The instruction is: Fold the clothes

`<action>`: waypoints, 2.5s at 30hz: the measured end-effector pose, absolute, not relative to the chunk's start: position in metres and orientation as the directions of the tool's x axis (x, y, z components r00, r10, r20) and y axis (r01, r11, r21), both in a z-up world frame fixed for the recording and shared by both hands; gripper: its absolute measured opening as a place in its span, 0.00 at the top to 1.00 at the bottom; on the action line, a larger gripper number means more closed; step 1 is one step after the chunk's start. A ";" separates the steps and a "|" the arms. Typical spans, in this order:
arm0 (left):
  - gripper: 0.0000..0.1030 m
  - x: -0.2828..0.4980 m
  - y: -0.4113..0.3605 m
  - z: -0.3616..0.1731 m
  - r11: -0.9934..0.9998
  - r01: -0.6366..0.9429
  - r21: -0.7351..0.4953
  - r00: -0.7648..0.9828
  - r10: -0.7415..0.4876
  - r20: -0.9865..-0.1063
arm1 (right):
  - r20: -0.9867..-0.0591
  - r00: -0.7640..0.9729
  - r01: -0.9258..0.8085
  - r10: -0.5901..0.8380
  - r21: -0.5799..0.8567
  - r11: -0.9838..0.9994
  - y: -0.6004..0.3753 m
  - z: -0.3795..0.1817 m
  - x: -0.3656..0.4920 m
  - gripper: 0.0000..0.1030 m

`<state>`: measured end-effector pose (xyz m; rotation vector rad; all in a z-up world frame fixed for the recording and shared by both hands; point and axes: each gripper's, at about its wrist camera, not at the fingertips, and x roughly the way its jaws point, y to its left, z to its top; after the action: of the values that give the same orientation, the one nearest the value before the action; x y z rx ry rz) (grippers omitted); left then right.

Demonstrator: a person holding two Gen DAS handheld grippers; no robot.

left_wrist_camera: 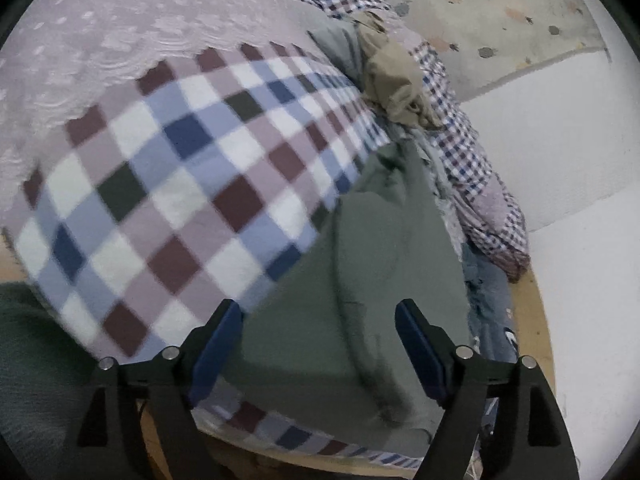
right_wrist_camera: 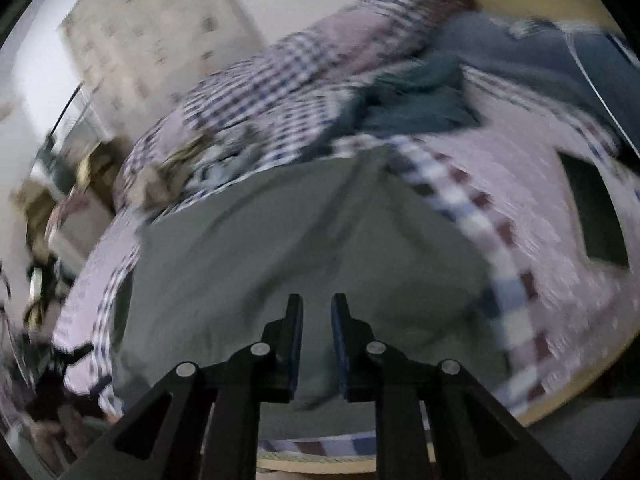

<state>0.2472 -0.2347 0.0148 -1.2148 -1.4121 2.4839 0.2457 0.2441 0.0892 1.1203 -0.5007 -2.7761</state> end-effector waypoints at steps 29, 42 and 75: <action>0.26 0.242 -0.240 -0.011 -0.356 0.174 -0.918 -0.635 0.672 -0.381 | -0.628 -0.650 0.710 -0.428 -0.302 -0.636 -0.031 0.037 0.313 0.57; 0.28 0.252 -0.251 -0.018 -0.212 0.120 -0.970 -0.609 0.756 -0.241 | -0.570 -0.720 0.687 -0.395 -0.507 -0.521 -0.106 -0.021 0.312 0.58; 0.95 0.260 -0.263 -0.023 -0.394 0.250 -0.885 -0.611 0.644 -0.460 | -0.472 -0.785 0.619 -0.401 -0.589 -0.519 -0.111 -0.006 0.319 0.58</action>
<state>0.2604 -0.2626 -0.0229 -1.2135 -1.5443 2.0899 0.3194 -0.1106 -0.0061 0.3721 1.0389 -2.2873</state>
